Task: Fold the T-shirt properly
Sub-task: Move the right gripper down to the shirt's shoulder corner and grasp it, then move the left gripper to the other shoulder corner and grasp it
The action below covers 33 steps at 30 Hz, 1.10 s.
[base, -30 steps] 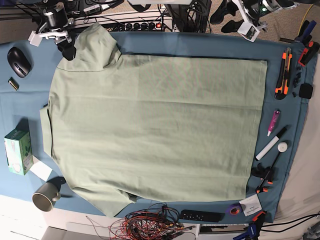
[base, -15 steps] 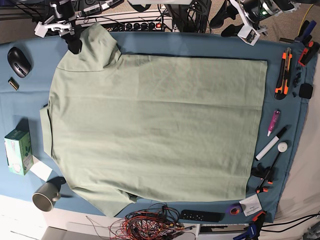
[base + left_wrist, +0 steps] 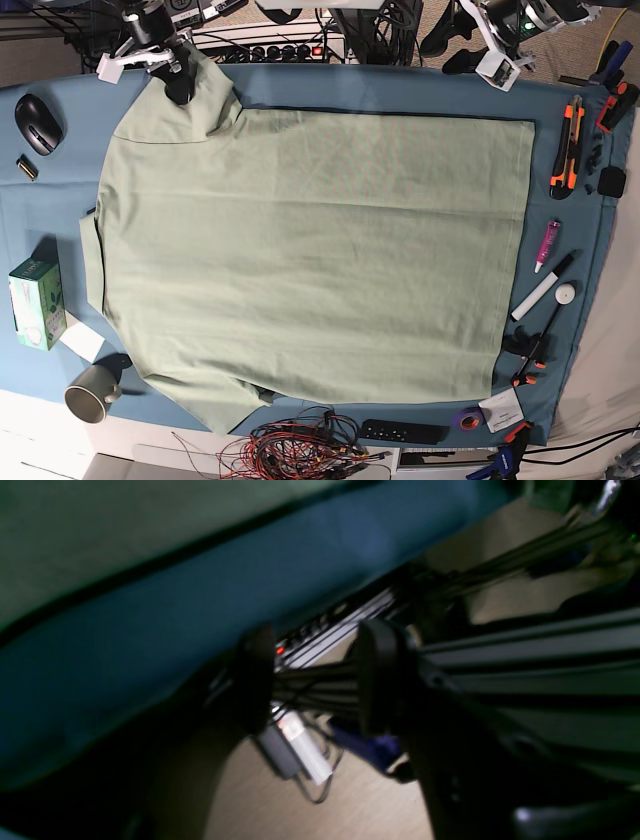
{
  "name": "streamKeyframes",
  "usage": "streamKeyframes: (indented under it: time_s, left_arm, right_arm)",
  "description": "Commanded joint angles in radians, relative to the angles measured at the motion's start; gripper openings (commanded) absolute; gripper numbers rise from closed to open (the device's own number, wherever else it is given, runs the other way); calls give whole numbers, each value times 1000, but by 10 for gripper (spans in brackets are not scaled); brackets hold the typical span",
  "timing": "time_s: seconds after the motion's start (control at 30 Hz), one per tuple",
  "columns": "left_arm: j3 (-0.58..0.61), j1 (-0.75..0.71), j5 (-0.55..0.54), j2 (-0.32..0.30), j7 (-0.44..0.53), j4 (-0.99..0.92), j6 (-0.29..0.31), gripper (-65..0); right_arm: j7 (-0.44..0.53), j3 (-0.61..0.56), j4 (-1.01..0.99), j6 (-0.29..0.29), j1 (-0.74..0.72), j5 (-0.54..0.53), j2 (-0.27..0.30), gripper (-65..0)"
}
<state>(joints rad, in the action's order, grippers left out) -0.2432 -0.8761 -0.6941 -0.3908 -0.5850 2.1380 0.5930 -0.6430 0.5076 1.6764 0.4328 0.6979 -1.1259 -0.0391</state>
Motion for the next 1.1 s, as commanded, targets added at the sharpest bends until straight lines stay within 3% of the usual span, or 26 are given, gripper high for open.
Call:
streamKeyframes:
  time_s: [0.0, 0.07, 0.2, 0.4, 0.6, 0.77, 1.07]
  left_arm:
    - [-3, 12, -30, -6, -1, 13, 7, -377]
    - [-19, 54, -72, -5, -49, 13, -6, -377]
    - [-133, 144, -135, -6, -122, 13, -97, -377]
    - [-361, 175, -213, -54, -170, -8, -142, -377]
    - [-442, 175, -308, -95, -202, -165, -138, -378]
    - [-440, 198, -433, -95, -262, -329, -41, -378]
    - [-440, 288, -466, -95, -280, -455, -20, -378]
  right_arm:
    - [-30, -2, 3, -17, 14, 44, 0, -650]
    - [-30, -2, 3, -6, 14, 47, 0, -650]
    - [-30, -2, 3, -3, 14, 54, 1, -650]
    - [-29, -2, 3, -4, 14, 65, 1, -650]
    - [-26, -2, 3, -3, 3, 65, 0, -650]
    - [-27, -2, 3, -4, -2, 66, 1, -650]
    - [-27, -2, 3, -4, -2, 66, 0, -650]
